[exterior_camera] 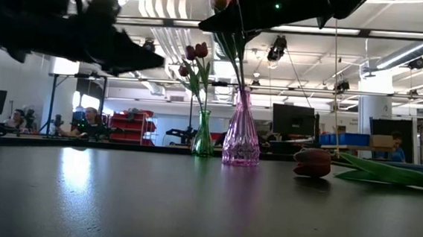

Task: Sort flowers into vase by color
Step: Put the red flower into the green vase

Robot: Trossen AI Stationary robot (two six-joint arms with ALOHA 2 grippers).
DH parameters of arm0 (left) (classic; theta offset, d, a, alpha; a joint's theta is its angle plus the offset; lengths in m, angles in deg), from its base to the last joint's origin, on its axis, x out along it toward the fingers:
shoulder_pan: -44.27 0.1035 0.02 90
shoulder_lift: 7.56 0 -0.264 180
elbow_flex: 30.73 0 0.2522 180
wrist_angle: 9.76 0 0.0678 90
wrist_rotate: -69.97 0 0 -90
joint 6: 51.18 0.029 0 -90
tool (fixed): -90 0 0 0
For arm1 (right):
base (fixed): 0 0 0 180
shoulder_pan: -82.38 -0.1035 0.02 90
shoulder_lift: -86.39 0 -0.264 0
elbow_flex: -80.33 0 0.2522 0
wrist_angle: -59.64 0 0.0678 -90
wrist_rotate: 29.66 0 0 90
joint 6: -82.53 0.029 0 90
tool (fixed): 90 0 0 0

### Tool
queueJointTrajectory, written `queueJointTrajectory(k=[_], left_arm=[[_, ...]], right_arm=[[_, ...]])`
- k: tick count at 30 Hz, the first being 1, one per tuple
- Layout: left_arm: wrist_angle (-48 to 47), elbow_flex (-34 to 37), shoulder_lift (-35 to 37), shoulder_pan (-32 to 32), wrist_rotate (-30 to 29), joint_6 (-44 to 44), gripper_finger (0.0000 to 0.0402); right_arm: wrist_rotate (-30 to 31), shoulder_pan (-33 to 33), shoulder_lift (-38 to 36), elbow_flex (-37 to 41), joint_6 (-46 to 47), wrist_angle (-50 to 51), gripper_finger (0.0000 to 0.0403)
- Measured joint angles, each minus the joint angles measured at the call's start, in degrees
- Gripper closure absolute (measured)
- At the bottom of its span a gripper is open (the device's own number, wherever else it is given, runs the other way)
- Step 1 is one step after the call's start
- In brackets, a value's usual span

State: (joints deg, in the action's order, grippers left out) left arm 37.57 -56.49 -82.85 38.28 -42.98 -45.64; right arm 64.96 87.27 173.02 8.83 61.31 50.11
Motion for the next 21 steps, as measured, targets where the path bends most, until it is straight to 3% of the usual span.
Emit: queueJointTrajectory(k=[4, 8, 12, 16, 21], left_arm=[[4.59, -6.5, -11.58, 1.99, 4.1, 2.6, 0.0333], [13.89, -10.21, -21.02, 4.24, 4.69, 4.14, 0.0371], [21.35, -11.76, -27.61, 8.12, 8.37, -0.32, 0.0395], [21.46, -14.56, -32.14, 10.69, 8.93, -3.14, 0.0357], [19.94, -19.53, -36.75, 11.44, 9.01, -3.28, 0.0274]], right_arm=[[-0.01, 0.0, 0.0, 0.0, -0.45, -0.1, 0.0273], [-0.04, 0.0, 0.0, 0.0, -0.5, -0.14, 0.0265], [-0.05, 0.0, 0.0, 0.0, -0.74, -0.15, 0.0259], [-0.07, 0.0, 0.0, 0.0, -0.81, -0.15, 0.0262], [-0.07, 0.0, 0.0, 0.0, -0.82, -0.17, 0.0263]])
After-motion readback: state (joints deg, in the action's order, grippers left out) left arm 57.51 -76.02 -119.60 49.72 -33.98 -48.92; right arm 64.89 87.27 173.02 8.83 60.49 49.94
